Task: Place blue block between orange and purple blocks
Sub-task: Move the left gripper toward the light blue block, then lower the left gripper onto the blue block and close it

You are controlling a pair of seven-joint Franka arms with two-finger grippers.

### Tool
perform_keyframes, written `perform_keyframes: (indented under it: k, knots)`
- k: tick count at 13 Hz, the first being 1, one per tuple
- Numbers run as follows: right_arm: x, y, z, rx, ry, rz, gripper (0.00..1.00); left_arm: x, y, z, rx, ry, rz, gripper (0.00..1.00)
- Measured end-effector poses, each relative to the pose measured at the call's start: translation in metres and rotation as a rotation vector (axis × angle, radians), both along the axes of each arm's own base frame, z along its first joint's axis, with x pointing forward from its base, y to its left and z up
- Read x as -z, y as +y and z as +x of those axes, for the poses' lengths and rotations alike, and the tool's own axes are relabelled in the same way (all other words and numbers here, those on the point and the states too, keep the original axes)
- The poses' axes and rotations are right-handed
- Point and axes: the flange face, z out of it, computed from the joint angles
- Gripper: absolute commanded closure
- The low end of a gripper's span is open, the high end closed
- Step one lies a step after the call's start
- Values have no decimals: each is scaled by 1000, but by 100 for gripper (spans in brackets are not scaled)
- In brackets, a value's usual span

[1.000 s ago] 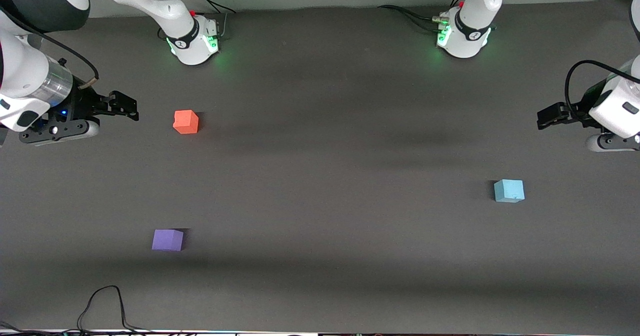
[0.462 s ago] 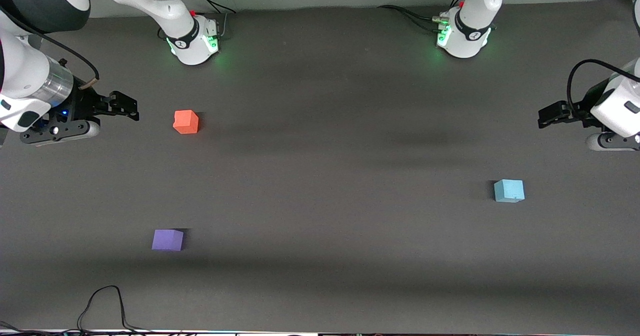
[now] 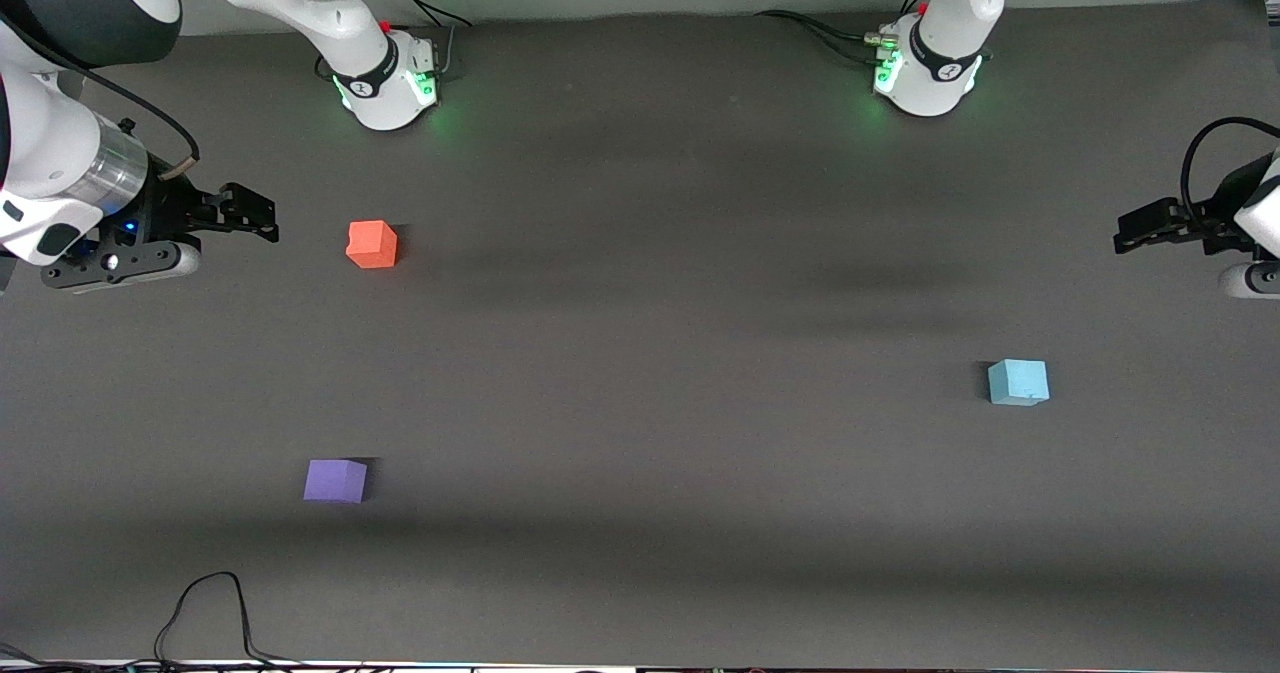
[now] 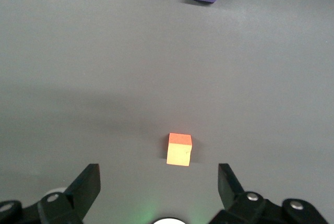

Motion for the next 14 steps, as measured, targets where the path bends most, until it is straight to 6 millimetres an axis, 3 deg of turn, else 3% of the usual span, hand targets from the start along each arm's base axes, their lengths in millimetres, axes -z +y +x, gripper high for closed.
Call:
perform_keyframes:
  k: [2,10,14]
  knots:
    - [0,0,0,0,1,0,0,28,0,5,2,-17,1,0]
    - [7,1,1,0,13,-3,0,195,1,31,16,-90,5,0]
    - [8,1,1,-1,15,-3,0,260,7,46,38,-112,7,0]
